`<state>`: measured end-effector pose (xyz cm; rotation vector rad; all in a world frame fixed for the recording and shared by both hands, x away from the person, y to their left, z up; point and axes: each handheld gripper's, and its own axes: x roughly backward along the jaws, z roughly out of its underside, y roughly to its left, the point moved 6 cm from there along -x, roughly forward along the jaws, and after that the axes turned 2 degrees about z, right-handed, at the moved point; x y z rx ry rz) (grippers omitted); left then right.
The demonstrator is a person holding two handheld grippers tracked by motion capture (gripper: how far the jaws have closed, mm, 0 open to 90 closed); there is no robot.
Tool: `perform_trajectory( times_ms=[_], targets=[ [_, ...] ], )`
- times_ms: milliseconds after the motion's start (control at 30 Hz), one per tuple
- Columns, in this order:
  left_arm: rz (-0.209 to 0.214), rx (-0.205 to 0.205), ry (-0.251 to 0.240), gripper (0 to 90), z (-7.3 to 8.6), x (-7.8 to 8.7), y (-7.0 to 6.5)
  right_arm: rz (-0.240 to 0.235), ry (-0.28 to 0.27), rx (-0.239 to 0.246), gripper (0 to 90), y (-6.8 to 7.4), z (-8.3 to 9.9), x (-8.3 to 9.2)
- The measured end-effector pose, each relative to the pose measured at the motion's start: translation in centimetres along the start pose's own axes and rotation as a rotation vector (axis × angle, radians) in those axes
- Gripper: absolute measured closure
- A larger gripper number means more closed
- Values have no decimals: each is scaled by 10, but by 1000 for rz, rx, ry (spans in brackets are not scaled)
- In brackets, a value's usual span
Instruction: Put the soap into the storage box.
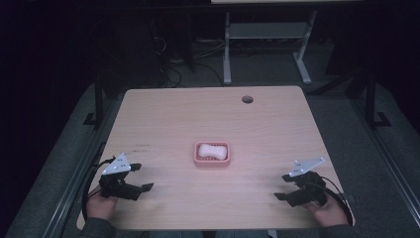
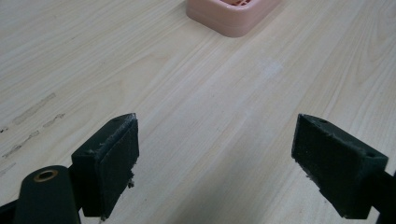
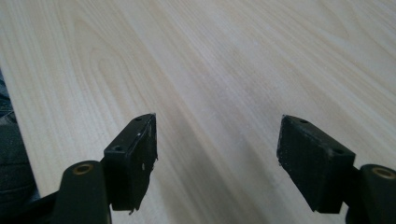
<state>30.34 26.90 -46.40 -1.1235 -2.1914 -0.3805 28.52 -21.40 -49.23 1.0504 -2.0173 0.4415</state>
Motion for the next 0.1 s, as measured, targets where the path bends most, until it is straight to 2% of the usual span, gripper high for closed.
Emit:
perform_trajectory(
  times_ms=[100],
  targets=[
    [2, -1, 4, 148, 0, -1, 0, 12, 1, -6, 274, 2, 3, 2]
  ],
)
